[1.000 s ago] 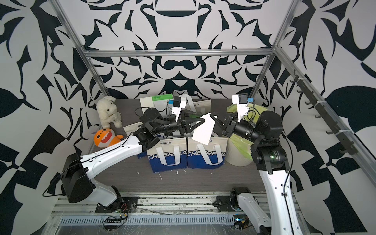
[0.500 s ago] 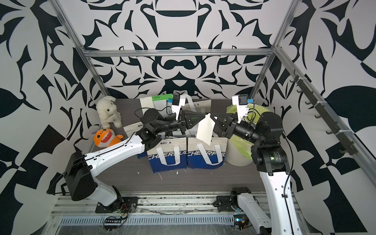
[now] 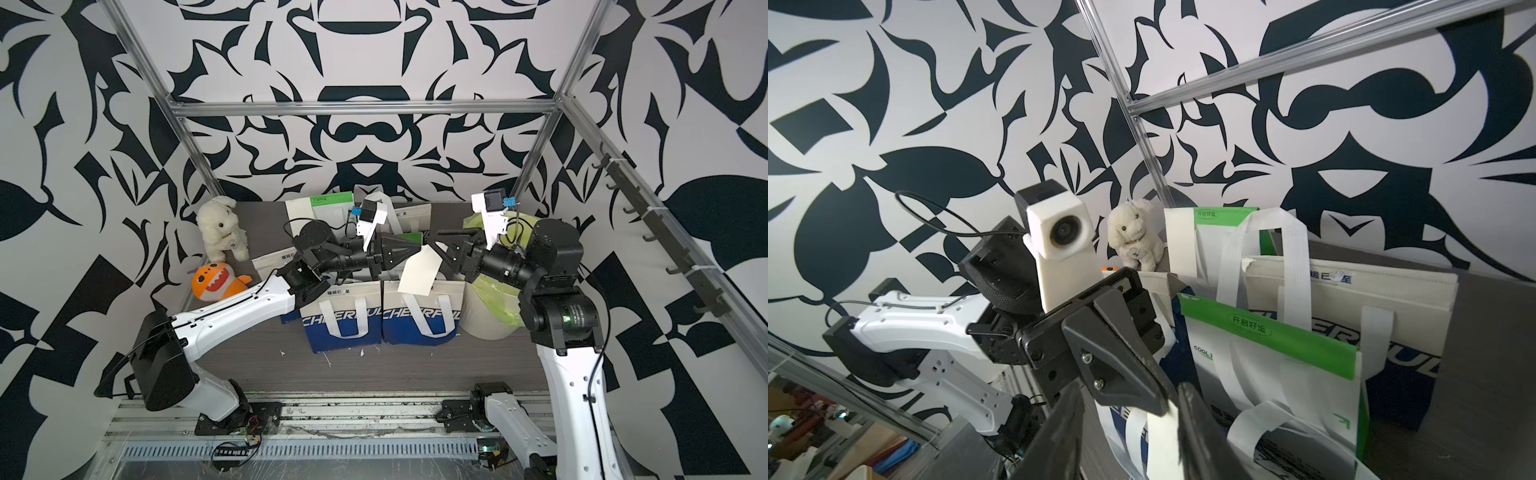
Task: Shred takeout receipts and throw away
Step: Shred the takeout receipt.
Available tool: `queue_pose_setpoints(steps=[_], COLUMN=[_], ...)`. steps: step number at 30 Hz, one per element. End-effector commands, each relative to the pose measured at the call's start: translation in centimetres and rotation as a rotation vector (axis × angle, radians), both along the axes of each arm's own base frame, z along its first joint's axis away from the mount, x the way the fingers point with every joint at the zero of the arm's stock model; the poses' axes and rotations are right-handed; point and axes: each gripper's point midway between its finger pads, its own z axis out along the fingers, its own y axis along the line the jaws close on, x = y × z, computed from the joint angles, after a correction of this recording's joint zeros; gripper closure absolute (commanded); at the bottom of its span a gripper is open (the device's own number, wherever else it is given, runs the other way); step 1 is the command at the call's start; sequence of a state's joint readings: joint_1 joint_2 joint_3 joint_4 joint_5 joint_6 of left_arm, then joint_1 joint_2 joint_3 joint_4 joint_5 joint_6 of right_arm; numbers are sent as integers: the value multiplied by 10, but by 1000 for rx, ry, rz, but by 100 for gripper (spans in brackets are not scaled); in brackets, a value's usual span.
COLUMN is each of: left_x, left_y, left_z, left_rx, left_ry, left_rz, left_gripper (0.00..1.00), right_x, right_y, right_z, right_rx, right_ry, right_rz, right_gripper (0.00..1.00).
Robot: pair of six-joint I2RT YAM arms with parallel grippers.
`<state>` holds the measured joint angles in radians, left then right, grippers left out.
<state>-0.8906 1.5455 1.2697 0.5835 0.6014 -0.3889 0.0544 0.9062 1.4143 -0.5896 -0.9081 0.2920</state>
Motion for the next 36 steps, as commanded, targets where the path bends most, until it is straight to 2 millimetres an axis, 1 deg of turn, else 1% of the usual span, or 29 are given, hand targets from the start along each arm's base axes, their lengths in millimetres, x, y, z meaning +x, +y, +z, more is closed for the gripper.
queue_pose_setpoints(steps=[1, 3, 8, 11, 13, 18, 21, 22, 24, 26, 31, 36], left_x=[-13, -14, -16, -17, -17, -17, -17, -17, -18, -19, -21, -23], left_y=[7, 8, 9, 9, 8, 9, 9, 9, 8, 9, 9, 9], left_z=[22, 22, 24, 25, 25, 27, 28, 28, 28, 27, 26, 26], left_rx=[-13, -14, -12, -13, -14, -16, -16, -15, -14, -11, -7, -5], left_ry=[-58, -60, -66, -68, -68, -70, -71, -69, -68, -64, -63, -59], left_rz=[-26, -29, -33, -39, -40, -40, -42, -43, -50, -56, -65, -76], left_gripper=[100, 100, 100, 100, 100, 100, 100, 100, 100, 100, 100, 100], right_x=[-7, -7, -6, -7, -8, -7, -8, -7, -3, -1, 4, 5], right_y=[2, 1, -3, -3, -1, 0, 1, 0, -4, -6, -6, -1], right_z=[7, 1, -15, -19, -20, -22, -22, -24, -26, -28, -32, -33], right_rx=[-21, -40, -99, -106, -105, -104, -105, -110, -135, -157, -171, -168], right_ry=[-30, -15, 13, 18, 17, 23, 23, 23, 14, 7, 13, 10], right_rz=[26, 25, 3, 6, 17, 27, 33, 28, -6, -24, -24, 4], right_gripper=[67, 67, 59, 54, 53, 58, 57, 54, 45, 40, 39, 41])
